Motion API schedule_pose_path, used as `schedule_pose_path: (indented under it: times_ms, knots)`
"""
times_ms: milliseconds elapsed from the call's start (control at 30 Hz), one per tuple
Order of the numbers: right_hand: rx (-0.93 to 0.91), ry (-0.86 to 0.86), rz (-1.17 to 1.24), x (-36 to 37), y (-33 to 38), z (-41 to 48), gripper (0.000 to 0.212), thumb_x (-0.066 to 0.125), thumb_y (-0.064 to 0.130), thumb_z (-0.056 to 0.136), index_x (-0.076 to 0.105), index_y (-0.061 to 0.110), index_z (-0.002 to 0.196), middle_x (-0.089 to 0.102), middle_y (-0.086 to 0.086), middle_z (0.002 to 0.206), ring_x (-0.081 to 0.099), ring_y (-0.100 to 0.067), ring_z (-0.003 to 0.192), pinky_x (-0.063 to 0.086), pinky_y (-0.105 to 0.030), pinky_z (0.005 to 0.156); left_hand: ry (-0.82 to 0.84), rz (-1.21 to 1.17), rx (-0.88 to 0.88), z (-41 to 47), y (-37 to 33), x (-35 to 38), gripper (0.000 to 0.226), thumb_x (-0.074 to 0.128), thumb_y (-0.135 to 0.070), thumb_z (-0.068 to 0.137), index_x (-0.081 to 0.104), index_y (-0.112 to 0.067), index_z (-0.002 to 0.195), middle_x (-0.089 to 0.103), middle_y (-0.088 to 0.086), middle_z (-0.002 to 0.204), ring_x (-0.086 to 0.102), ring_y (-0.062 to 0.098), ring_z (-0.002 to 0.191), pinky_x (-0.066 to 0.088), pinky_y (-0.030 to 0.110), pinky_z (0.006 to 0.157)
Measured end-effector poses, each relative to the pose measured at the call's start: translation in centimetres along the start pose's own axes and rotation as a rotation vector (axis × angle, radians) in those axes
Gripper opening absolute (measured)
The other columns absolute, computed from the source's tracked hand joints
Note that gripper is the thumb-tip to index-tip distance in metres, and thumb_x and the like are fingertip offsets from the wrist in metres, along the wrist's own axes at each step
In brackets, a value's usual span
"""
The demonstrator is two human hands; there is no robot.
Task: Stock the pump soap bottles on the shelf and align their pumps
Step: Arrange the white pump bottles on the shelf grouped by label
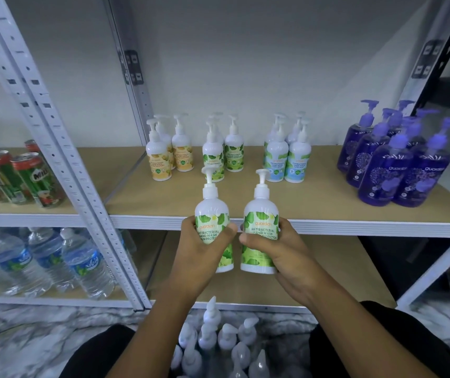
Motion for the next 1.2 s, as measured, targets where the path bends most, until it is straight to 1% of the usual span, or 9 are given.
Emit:
schedule_pose_path:
  times_ms: [133, 233, 333, 500, 600, 733, 833, 967, 1200]
  knots:
    - [-0.030, -0.005, -0.027, -0.1, 0.3, -0.1, 0.058, 0.084, 0.004, 0.072, 0.055, 0.014, 0.122, 0.074, -0.006, 0.103, 0.073, -0.022, 0.093, 0.059, -0.046, 0.086, 0.015, -0.007, 0.003, 0.0, 0.0, -0.3, 0.048, 0.076, -0.012, 0.086, 0.049, -0.022, 0.124, 0.070, 0.001, 0.099, 0.069, -0.002, 0.073, 0.053, 0.013, 0.057]
    - [-0.066, -0.003, -0.044, -0.2, 0.8, -0.1, 0.054, 0.083, 0.005, 0.073, 0.058, 0.018, 0.119, 0.075, -0.001, 0.094, 0.073, -0.019, 0.089, 0.060, -0.042, 0.082, 0.004, -0.008, 0.031, 0.0, -0.1, -0.5, 0.053, 0.078, -0.010, 0.083, 0.049, -0.025, 0.125, 0.072, 0.004, 0.101, 0.071, 0.003, 0.077, 0.054, 0.014, 0.058]
    - [-0.094, -0.022, -0.069, -0.4, 1.1, 0.3, 0.048, 0.083, 0.007, 0.075, 0.061, 0.018, 0.116, 0.075, -0.005, 0.100, 0.073, -0.021, 0.091, 0.059, -0.038, 0.077, 0.008, 0.005, 0.062, 0.4, -1.0, -0.4, 0.050, 0.080, -0.012, 0.082, 0.052, -0.027, 0.119, 0.071, 0.005, 0.102, 0.071, 0.003, 0.076, 0.054, 0.015, 0.058]
    - [-0.106, -0.068, -0.109, -0.6, 1.8, 2.0, 0.041, 0.083, 0.013, 0.076, 0.063, 0.019, 0.112, 0.074, -0.006, 0.099, 0.072, -0.023, 0.091, 0.060, -0.044, 0.081, 0.004, 0.079, 0.145, 4.3, -4.7, 0.4, 0.038, 0.079, -0.015, 0.082, 0.058, -0.018, 0.113, 0.070, 0.001, 0.094, 0.064, -0.005, 0.065, 0.050, 0.011, 0.054]
    - [-0.130, -0.097, -0.165, -0.7, 2.6, 3.2, 0.038, 0.082, 0.016, 0.078, 0.063, 0.021, 0.110, 0.073, -0.004, 0.095, 0.072, -0.019, 0.086, 0.062, -0.039, 0.074, -0.014, 0.095, 0.153, 6.9, -5.6, 0.4, 0.028, 0.077, -0.023, 0.081, 0.065, -0.015, 0.105, 0.073, 0.005, 0.092, 0.065, 0.001, 0.066, 0.050, 0.013, 0.056]
    - [-0.202, -0.121, -0.278, -0.5, 4.1, 6.0, 0.036, 0.082, 0.018, 0.079, 0.062, 0.022, 0.108, 0.074, 0.003, 0.092, 0.072, -0.009, 0.081, 0.055, -0.023, 0.066, -0.035, 0.061, 0.091, 9.3, -3.7, -0.5, 0.032, 0.077, -0.030, 0.079, 0.066, -0.019, 0.106, 0.073, 0.004, 0.094, 0.071, 0.013, 0.081, 0.056, 0.029, 0.069]
    - [-0.262, -0.120, -0.335, 0.0, 5.2, 8.9, 0.043, 0.082, 0.016, 0.079, 0.060, 0.022, 0.115, 0.073, 0.005, 0.099, 0.071, -0.005, 0.085, 0.052, -0.014, 0.066, -0.045, 0.070, 0.046, 11.0, -2.5, -1.5, 0.032, 0.076, -0.031, 0.079, 0.065, -0.021, 0.108, 0.073, 0.003, 0.096, 0.070, 0.012, 0.080, 0.055, 0.028, 0.066]
    - [-0.304, -0.110, -0.370, 0.8, 4.9, 12.5, 0.058, 0.086, 0.019, 0.076, 0.054, 0.023, 0.125, 0.071, 0.007, 0.109, 0.069, -0.007, 0.098, 0.055, -0.023, 0.080, -0.069, 0.017, -0.004, 12.7, -2.0, -2.3, 0.030, 0.076, -0.026, 0.080, 0.067, -0.019, 0.107, 0.073, 0.010, 0.098, 0.071, 0.026, 0.089, 0.063, 0.047, 0.077]
    - [-0.360, -0.125, -0.461, 1.0, 3.3, 15.2, 0.050, 0.087, 0.027, 0.074, 0.052, 0.042, 0.106, 0.069, 0.015, 0.106, 0.067, -0.001, 0.096, 0.056, -0.032, 0.087, -0.124, -0.022, -0.051, 13.6, -0.3, -2.3, 0.031, 0.078, -0.025, 0.080, 0.064, -0.016, 0.106, 0.073, 0.009, 0.097, 0.071, 0.026, 0.090, 0.056, 0.037, 0.076]
Point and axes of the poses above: each hand's wrist, its own z-axis towards the middle knuckle, its own x-axis out of the palm, y = z × x, the point moved 8 cm from there along z, towards the middle knuckle
